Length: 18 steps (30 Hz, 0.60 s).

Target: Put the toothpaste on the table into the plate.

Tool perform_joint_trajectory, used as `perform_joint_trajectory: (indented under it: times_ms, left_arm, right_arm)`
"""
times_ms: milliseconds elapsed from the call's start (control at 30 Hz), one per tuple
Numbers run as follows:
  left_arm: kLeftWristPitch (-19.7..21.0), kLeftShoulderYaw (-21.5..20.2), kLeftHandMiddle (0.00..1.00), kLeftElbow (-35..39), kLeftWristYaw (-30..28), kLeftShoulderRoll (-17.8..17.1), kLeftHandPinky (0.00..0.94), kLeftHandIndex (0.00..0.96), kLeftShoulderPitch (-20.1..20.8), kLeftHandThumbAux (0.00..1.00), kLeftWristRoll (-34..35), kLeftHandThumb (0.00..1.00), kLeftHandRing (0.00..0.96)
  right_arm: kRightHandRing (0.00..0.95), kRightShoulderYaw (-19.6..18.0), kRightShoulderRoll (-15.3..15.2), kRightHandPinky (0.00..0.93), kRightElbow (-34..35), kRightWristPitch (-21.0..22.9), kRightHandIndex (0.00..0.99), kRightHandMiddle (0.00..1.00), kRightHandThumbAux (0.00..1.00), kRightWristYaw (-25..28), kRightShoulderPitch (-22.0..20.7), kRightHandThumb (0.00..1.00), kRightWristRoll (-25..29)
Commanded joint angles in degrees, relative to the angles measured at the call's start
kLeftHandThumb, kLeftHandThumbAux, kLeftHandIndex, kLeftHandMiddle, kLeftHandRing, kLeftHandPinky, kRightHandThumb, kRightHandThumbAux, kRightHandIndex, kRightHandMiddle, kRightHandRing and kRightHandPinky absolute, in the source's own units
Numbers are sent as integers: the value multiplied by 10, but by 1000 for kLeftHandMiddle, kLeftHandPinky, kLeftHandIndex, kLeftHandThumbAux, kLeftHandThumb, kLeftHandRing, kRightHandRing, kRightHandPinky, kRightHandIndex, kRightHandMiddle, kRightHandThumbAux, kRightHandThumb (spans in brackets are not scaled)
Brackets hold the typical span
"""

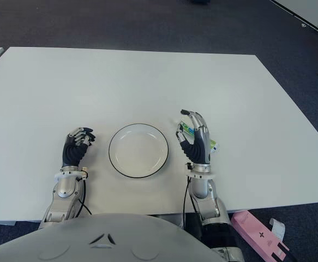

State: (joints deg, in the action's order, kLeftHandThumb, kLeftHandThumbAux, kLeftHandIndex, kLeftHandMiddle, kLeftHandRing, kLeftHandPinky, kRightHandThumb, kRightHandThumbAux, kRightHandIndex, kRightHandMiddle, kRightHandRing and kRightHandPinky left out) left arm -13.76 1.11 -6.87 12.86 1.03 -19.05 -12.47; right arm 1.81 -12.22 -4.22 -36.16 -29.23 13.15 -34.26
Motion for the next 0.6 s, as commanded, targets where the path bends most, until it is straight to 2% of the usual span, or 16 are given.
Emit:
perform_joint_trajectory:
  times_ms: [33, 100, 233, 300, 467, 600]
  left_arm:
    - [29, 2, 546, -22, 2, 2, 531, 429, -10, 722, -3, 702, 545]
    - [27, 2, 546, -23, 1, 2, 531, 429, -9, 722, -2, 702, 545]
    - [19, 2, 553, -31, -2, 0, 535, 429, -7, 722, 1, 701, 552]
    - [17, 2, 555, -33, -3, -1, 535, 429, -7, 722, 2, 701, 554]
    - [18, 1, 557, -35, -3, -2, 531, 429, -7, 721, 3, 700, 555]
    - [24, 1, 555, -31, -1, -1, 525, 430, -9, 721, 0, 701, 549]
  right_arm:
    - [152, -15, -12, 0, -9, 4, 138, 214, 472, -13, -5, 658, -10]
    - [134, -19, -14, 0, -6, 14, 119, 190, 465, -17, -4, 666, -18]
    - [34, -28, -20, 0, 12, 54, 50, 53, 416, -13, 2, 651, -39]
    - [17, -31, -23, 0, 21, 71, 28, 27, 393, -5, 4, 645, -42]
    - [2, -34, -29, 0, 46, 120, 4, 4, 324, 34, 11, 626, -36]
    - [0, -34, -30, 0, 71, 176, 0, 0, 269, 80, 16, 614, -30]
